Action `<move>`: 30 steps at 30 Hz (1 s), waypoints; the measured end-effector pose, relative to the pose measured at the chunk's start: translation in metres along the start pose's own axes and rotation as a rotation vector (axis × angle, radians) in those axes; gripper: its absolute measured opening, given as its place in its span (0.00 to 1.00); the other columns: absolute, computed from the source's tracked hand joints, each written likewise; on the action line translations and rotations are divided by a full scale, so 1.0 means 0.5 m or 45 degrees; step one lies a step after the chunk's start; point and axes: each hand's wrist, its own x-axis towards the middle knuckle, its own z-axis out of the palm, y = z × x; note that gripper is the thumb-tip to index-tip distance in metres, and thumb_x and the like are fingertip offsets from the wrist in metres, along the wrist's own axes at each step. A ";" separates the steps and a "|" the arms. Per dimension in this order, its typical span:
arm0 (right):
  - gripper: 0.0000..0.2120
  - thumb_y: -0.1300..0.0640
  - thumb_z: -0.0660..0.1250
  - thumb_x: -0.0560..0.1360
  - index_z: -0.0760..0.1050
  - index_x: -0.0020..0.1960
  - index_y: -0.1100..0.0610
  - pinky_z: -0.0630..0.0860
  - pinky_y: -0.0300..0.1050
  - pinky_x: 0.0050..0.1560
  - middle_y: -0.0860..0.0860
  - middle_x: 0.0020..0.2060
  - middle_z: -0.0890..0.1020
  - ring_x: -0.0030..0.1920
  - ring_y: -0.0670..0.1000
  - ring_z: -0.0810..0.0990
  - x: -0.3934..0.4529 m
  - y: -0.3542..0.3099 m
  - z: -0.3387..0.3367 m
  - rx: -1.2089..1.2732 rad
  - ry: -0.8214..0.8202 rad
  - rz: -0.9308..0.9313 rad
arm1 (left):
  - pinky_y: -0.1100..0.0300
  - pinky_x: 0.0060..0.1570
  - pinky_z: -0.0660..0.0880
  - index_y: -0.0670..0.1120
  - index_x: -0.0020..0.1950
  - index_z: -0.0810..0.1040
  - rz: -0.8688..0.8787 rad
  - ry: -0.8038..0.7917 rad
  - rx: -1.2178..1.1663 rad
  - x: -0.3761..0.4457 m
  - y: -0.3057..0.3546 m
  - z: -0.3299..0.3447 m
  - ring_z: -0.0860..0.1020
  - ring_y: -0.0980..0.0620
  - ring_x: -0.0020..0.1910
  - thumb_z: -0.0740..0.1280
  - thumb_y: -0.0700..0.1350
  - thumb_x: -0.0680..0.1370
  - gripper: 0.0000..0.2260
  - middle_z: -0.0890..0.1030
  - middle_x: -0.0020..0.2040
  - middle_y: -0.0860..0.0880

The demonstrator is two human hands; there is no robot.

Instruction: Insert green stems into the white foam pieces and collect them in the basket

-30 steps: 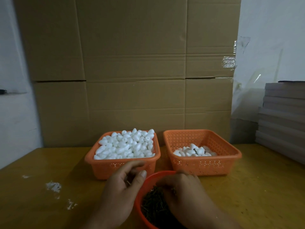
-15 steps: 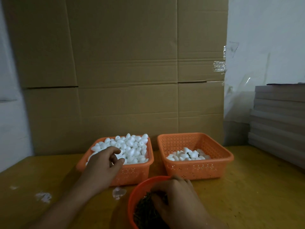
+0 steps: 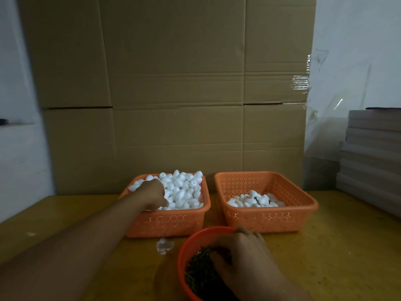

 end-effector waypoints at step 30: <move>0.16 0.43 0.60 0.75 0.73 0.62 0.37 0.67 0.49 0.62 0.37 0.52 0.81 0.58 0.42 0.73 -0.005 0.001 0.000 -0.009 0.028 -0.010 | 0.48 0.71 0.64 0.50 0.72 0.71 0.005 -0.113 0.129 0.073 0.046 0.032 0.60 0.44 0.75 0.71 0.49 0.76 0.26 0.53 0.81 0.49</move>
